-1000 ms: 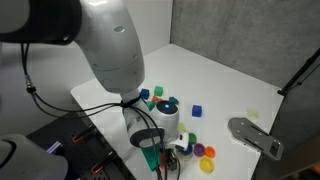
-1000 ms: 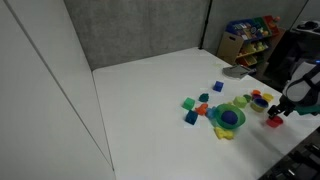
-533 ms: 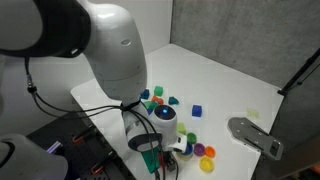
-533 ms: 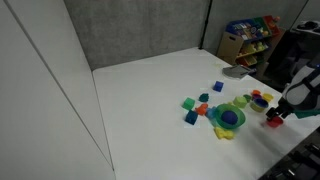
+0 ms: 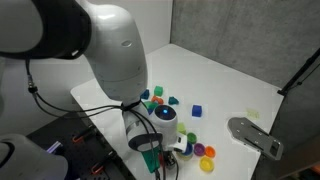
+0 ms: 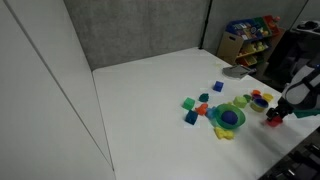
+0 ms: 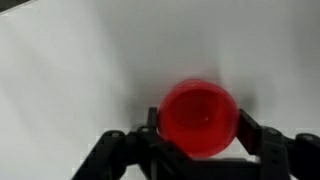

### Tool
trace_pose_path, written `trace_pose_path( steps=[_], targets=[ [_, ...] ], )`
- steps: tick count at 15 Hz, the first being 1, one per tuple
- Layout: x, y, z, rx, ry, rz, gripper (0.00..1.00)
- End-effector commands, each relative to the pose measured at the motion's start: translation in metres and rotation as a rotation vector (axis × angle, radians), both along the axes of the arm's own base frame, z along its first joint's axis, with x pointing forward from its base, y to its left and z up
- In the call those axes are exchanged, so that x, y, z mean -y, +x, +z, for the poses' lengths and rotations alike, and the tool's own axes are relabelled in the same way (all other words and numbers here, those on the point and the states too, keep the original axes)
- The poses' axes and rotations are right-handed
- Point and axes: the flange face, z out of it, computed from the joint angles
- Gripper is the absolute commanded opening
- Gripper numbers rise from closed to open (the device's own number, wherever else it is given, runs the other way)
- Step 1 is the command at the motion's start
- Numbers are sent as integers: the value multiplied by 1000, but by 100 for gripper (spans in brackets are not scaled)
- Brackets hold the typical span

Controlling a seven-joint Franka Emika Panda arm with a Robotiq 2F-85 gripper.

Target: Put the orange bowl inside the blue bowl.

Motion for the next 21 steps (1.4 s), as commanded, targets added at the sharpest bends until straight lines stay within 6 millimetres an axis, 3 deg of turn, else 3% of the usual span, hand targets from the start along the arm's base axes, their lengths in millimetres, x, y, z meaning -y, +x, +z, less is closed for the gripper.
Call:
trace_pose_path(
  steps=[1, 7, 11, 15, 21],
  targets=[
    [2, 12, 28, 20, 17, 0, 50],
    [0, 49, 81, 14, 38, -19, 50],
    [9, 80, 100, -1, 30, -41, 50],
    [20, 107, 101, -3, 11, -54, 50],
    [39, 126, 83, -8, -6, -69, 50]
  ],
)
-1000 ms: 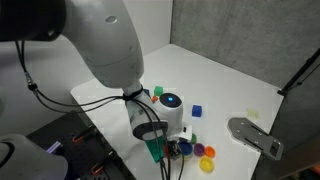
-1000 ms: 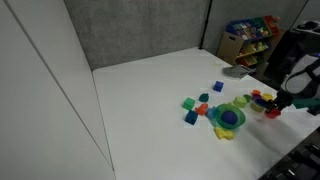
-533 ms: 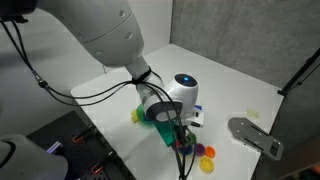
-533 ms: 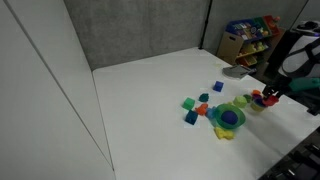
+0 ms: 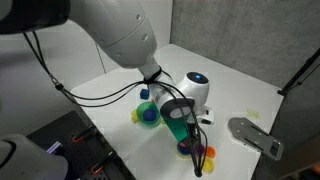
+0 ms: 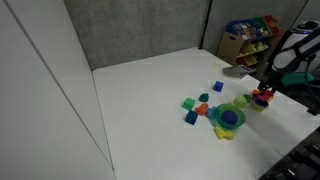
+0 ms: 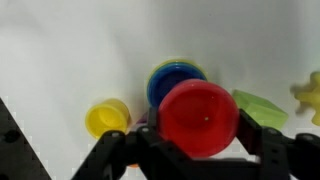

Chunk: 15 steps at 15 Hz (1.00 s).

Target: Put the orange bowl inside the blue bowl.

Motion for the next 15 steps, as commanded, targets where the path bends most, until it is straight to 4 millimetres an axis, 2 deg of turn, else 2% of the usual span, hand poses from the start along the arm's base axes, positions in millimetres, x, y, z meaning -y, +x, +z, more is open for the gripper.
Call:
trace_pose_path(
  steps=[1, 6, 14, 15],
  targets=[
    [12, 14, -14, -12, -2, -32, 50],
    [15, 18, -32, -25, 7, -29, 50],
    [14, 7, -47, -48, 13, -22, 50],
    [13, 6, -45, -46, 18, -23, 94]
  ],
)
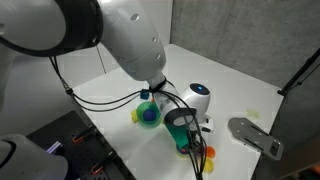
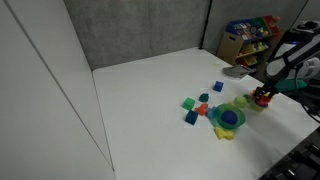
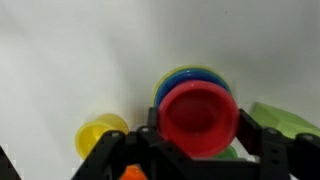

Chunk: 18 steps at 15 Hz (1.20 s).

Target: Put the orange bowl inside the blue bowl.

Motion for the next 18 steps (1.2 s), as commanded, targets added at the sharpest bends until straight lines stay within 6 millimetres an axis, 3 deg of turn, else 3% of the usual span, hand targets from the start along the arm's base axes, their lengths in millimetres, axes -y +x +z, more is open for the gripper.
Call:
trace_pose_path(
  steps=[1, 2, 5, 12, 18],
  targets=[
    [2, 0, 7, 4, 18, -8, 95],
    [1, -1, 11, 4, 25, -3, 100],
    [-6, -2, 31, -7, 35, 22, 100],
    [-30, -14, 104, -87, 76, 65, 100],
    [-82, -33, 168, -147, 48, 113, 100]
  ],
)
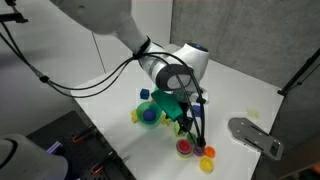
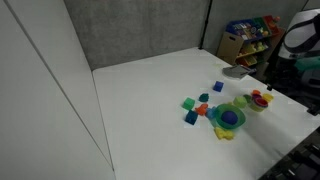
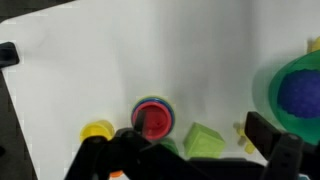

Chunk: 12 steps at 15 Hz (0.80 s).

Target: Put the orange bowl inside the blue bowl.

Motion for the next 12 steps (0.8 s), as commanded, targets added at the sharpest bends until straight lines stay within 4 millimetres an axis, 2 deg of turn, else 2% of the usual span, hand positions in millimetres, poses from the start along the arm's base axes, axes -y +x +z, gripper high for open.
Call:
trace_pose_path(
  steps=[1, 6, 8, 12],
  targets=[
    [-39, -19, 45, -25, -17, 14, 100],
    [-100, -30, 115, -41, -6, 13, 100],
    [-125, -39, 152, -17, 8, 53, 100],
    [-157, -63, 221, 80, 27, 141, 100]
  ],
)
